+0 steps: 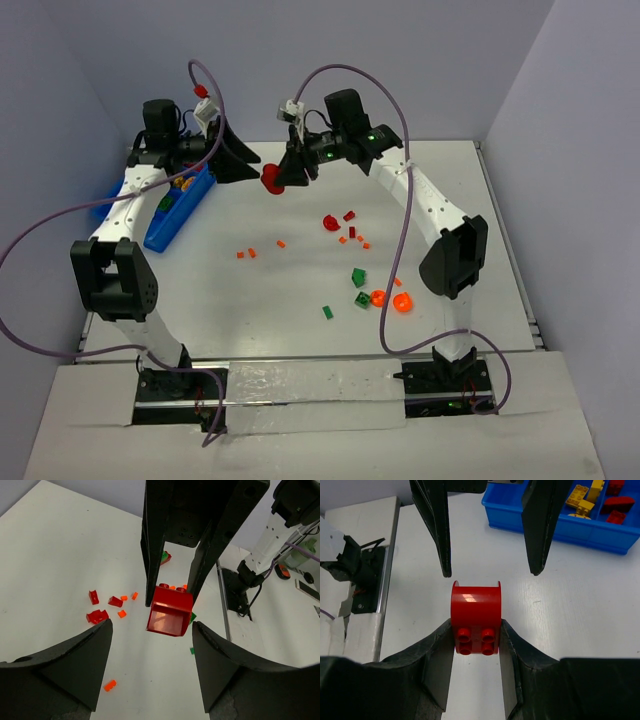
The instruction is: Sort the legos into containers by color
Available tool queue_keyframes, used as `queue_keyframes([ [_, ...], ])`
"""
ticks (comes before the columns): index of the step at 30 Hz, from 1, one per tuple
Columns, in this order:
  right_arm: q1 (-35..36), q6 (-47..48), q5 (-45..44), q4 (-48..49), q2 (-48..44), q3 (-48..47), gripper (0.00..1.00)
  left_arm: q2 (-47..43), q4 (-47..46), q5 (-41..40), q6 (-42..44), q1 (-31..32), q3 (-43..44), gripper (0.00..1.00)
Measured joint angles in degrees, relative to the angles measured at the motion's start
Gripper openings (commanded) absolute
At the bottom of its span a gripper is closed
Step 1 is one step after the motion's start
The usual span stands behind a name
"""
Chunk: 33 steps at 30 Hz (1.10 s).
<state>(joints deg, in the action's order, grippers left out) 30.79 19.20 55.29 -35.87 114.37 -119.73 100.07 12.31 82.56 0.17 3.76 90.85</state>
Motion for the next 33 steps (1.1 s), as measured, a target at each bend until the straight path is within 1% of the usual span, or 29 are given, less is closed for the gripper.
queue_keyframes([
  [2,0.24,0.72,0.11,-0.60,0.01,-0.31,0.00,0.01,4.78,-0.15,4.44,0.46,1.30,0.74],
  [9,0.49,1.73,0.30,-1.93,0.02,-0.48,0.00,2.08,30.40,-2.81,30.60,3.38,12.55,0.74],
  [11,0.54,1.76,0.28,-2.16,0.02,-0.64,0.00,3.13,37.35,-3.56,37.05,4.54,15.20,0.73],
  [13,0.59,1.85,0.30,-2.37,0.09,-0.86,0.00,4.05,42.22,-4.38,41.59,5.48,16.24,0.72],
  [16,0.70,1.98,0.30,-2.41,0.13,-1.12,0.00,4.93,46.53,-5.54,45.09,6.13,16.26,0.69],
  [21,0.87,2.40,0.28,-2.55,0.13,-1.13,0.00,5.18,49.11,-6.76,47.38,6.15,16.26,0.54],
  [23,0.87,2.57,0.30,-2.58,0.13,-1.13,0.00,5.32,50.02,-7.02,48.27,6.15,16.28,0.53],
  [26,0.95,2.82,0.27,-2.82,0.13,-1.13,0.00,5.78,51.13,-7.20,49.49,6.15,16.46,0.45],
  [27,0.96,2.83,0.33,-2.88,0.13,-1.13,0.01,5.89,51.45,-7.30,49.81,6.15,16.47,0.41],
  [29,0.96,2.89,0.23,-3.16,0.13,-1.13,0.08,6.03,51.54,-7.44,50.07,6.15,16.47,0.34],
  [30,0.96,2.92,0.19,-3.18,0.13,-1.13,0.16,6.03,51.52,-7.54,50.06,6.15,16.47,0.29],
  [31,0.96,2.97,0.18,-3.18,0.13,-1.13,0.41,6.03,51.32,-7.58,49.84,6.15,16.47,0.17],
  [32,0.96,2.96,0.06,-3.18,0.13,-1.13,0.46,6.03,51.12,-7.58,49.64,6.15,16.47,0.15],
  [33,0.96,2.87,-0.08,-3.18,0.13,-1.13,0.58,6.03,50.76,-7.65,49.11,6.14,16.44,0.06],
])
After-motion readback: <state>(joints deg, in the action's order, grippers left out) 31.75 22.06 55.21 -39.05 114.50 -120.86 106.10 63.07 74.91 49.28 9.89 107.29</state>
